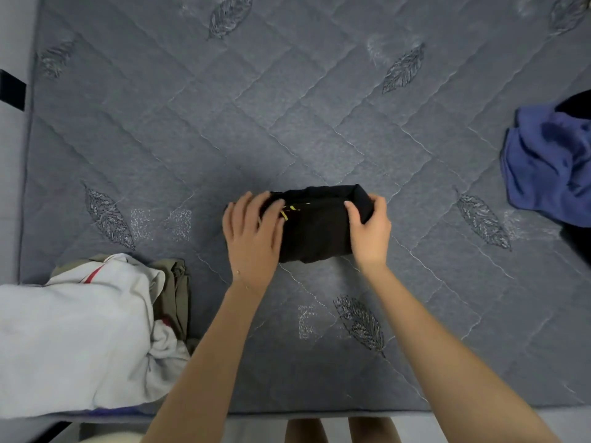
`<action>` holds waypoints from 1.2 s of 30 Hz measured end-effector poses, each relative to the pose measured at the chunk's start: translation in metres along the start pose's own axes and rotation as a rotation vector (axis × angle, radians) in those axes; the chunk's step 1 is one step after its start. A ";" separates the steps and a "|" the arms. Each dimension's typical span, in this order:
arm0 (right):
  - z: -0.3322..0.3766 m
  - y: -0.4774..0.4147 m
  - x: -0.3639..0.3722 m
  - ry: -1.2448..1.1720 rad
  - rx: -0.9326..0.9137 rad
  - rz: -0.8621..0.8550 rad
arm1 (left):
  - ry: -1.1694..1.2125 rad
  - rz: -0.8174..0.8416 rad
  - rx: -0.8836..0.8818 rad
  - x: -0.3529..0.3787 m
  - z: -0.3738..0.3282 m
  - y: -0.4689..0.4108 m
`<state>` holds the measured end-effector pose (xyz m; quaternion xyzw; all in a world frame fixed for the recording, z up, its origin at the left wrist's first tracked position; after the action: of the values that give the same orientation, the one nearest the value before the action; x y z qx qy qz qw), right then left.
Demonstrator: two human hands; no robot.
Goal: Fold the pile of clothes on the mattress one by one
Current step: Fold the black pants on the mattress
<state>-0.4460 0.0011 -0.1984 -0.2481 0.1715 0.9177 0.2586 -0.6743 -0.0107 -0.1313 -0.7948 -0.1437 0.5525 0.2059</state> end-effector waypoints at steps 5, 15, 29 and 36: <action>-0.029 -0.022 0.011 0.202 0.138 -0.068 | -0.204 0.322 0.254 0.063 -0.018 0.033; -0.004 0.027 0.091 0.773 -0.803 0.265 | -0.333 0.426 0.030 0.098 0.038 0.024; -0.057 -0.024 0.043 0.291 -0.015 0.182 | 0.312 0.348 -1.020 0.095 0.118 0.070; -0.066 0.003 0.035 -0.082 0.368 0.334 | 0.735 0.371 -1.284 0.079 0.089 0.084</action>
<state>-0.4494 -0.0168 -0.2706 -0.1275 0.3637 0.9103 0.1511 -0.7300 -0.0329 -0.2641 -0.9024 -0.2233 0.0856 -0.3584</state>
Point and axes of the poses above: each hand's wrist, its own y-axis away from the middle knuckle, its own x-axis out of the palm, z = x × y, the point moved 10 cm from there along -y, towards the middle knuckle, and after that the axes turned 9 degrees about -z, right-handed, at the moved point
